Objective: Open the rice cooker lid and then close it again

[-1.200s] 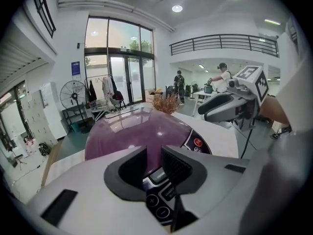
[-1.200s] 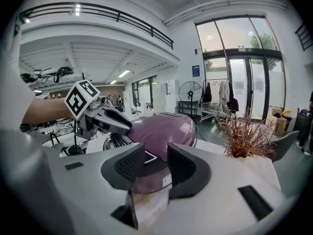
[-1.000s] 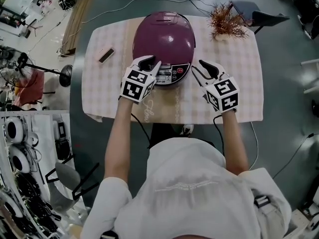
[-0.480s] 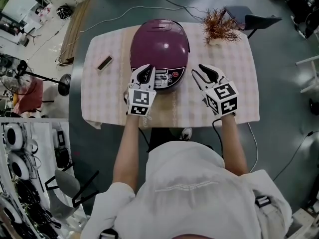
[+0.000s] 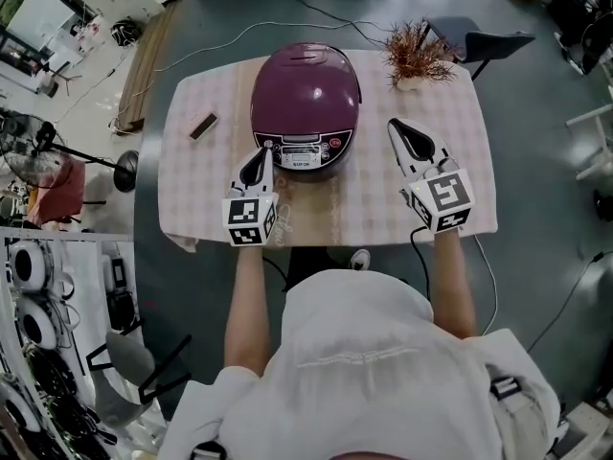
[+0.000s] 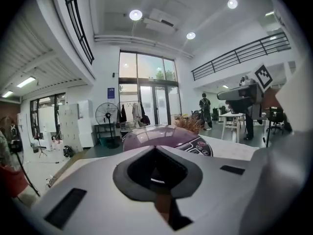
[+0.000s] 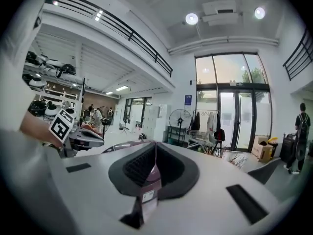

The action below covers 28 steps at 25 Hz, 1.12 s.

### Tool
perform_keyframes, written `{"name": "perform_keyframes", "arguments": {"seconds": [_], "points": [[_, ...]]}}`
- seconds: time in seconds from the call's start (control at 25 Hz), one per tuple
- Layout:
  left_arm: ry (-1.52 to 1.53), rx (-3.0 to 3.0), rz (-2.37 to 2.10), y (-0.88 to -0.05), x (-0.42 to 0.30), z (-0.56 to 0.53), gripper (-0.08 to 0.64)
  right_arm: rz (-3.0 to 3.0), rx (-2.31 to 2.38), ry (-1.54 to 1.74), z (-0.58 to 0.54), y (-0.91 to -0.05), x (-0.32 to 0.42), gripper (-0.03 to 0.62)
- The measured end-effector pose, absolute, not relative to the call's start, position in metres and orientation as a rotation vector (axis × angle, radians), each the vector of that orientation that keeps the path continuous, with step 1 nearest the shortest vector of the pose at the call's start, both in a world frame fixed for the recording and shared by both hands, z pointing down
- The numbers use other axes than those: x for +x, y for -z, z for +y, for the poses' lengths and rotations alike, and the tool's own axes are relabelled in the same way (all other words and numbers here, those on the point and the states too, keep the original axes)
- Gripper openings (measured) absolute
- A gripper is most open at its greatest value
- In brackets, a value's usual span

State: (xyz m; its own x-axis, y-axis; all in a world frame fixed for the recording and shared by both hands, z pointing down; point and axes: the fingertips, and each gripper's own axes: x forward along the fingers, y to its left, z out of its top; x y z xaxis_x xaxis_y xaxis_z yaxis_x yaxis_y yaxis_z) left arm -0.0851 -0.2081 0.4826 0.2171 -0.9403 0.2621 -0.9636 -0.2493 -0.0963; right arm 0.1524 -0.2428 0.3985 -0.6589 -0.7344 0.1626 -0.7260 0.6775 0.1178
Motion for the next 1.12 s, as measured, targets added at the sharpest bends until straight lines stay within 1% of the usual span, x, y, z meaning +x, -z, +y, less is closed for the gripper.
{"name": "perform_keyframes", "arguments": {"seconds": [0.16,0.4,0.8,1.12], "points": [[-0.418,2.436,-1.904,-0.445,-0.085,-0.204,0.015,-2.688,1.226,0.142,-0.237,-0.386,0.160,0.029],[-0.362,2.561,-1.946,-0.383,-0.074,-0.205,0.015,-2.719,1.260,0.147,-0.227,-0.368,0.160,0.029],[-0.364,2.702,-1.927,-0.331,-0.043,-0.194,0.017,-2.725,1.280,0.196,-0.217,-0.337,0.160,0.028],[-0.364,2.755,-1.895,-0.319,-0.027,-0.194,0.017,-2.707,1.281,0.264,-0.218,-0.317,0.157,0.026]]}}
